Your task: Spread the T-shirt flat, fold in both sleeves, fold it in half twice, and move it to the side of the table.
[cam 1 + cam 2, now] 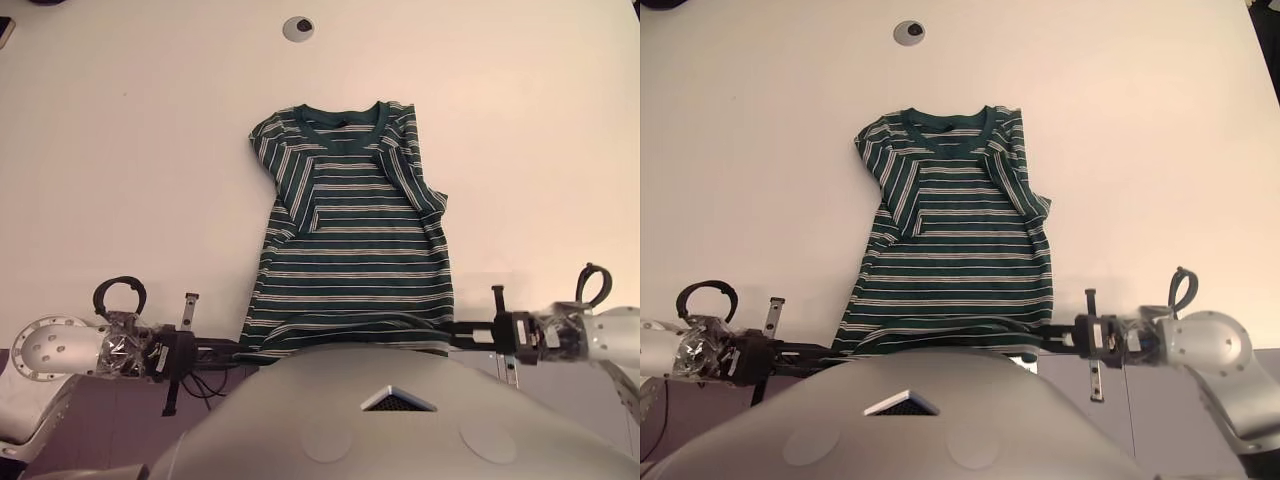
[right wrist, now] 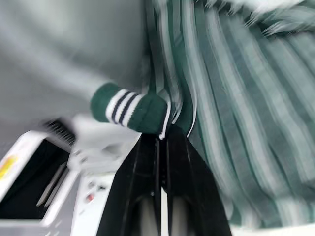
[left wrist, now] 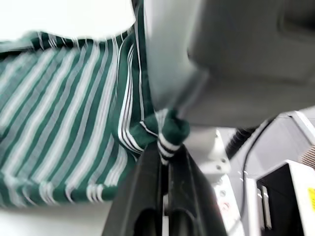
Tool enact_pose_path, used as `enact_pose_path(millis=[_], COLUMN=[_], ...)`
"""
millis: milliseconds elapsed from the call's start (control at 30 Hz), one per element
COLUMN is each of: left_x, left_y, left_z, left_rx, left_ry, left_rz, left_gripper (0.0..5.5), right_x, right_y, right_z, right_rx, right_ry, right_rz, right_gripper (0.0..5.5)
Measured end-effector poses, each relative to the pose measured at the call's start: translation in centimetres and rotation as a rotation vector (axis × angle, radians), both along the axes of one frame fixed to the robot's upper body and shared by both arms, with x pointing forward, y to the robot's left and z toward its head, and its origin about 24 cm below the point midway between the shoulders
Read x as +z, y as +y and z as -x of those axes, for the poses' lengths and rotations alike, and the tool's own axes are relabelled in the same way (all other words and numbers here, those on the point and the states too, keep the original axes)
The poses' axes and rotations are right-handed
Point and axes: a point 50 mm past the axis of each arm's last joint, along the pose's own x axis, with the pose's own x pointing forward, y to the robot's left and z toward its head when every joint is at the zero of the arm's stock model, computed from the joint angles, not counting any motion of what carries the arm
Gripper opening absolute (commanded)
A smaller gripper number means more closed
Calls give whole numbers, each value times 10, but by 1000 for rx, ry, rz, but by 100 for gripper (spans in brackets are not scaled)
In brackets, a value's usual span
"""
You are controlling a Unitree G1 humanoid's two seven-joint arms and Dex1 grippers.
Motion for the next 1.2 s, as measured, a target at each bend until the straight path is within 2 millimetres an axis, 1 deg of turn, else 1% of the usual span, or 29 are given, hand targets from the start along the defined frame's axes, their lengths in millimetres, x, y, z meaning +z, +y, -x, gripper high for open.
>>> enact_pose_path(millis=[67, 167, 233, 333, 433, 533, 600, 667, 767, 833, 900, 933, 1000, 1033, 1200], left_x=[8, 21, 29, 39, 43, 45, 45, 41, 26, 15, 9, 8, 10, 10, -8], left_y=[-3, -4, -3, -2, -1, 0, 0, -3, -5, -6, -8, -9, -14, -17, -37], left_z=[-5, -8, -5, 1, 5, 7, 5, -10, -50, -75, -95, -110, -134, -141, -177], left_rx=[14, 12, -3, -28, -34, -34, -8, 71, 252, 332, 399, 457, 515, 525, 583], left_ry=[-12, -17, -6, -2, -3, -17, -33, -83, -220, -302, -358, -391, -449, -457, -504], left_rz=[42, 98, 133, 184, 202, 207, 214, 174, 69, 14, 9, 22, 45, 49, -6], left_gripper=[2, 2, 2, 2, 2, 2, 2, 2, 2, 2, 2, 2, 2, 2, 2], right_x=[6, 15, 21, 25, 27, 30, 33, 35, 35, 30, 26, 25, 26, 26, 8], right_y=[2, 3, 2, 2, 3, 2, 3, 5, 2, 4, 8, 9, 7, 8, 14], right_z=[-6, -8, -4, 7, 11, 9, 6, -10, -50, -69, -83, -93, -111, -119, -158], right_rx=[-9, -20, -8, 47, 71, 72, 51, -48, -246, -302, -350, -382, -423, -444, -479], right_ry=[-9, 11, 38, 88, 97, 88, 68, -12, -125, -145, -155, -172, -198, -209, -181], right_rz=[-30, -97, -139, -165, -172, -177, -210, -227, -236, -242, -258, -260, -251, -256, -206], right_gripper=[0, 0, 0, 0, 0, 0, 0, 0, 0, 0, 0, 0, 0, 0, 0])
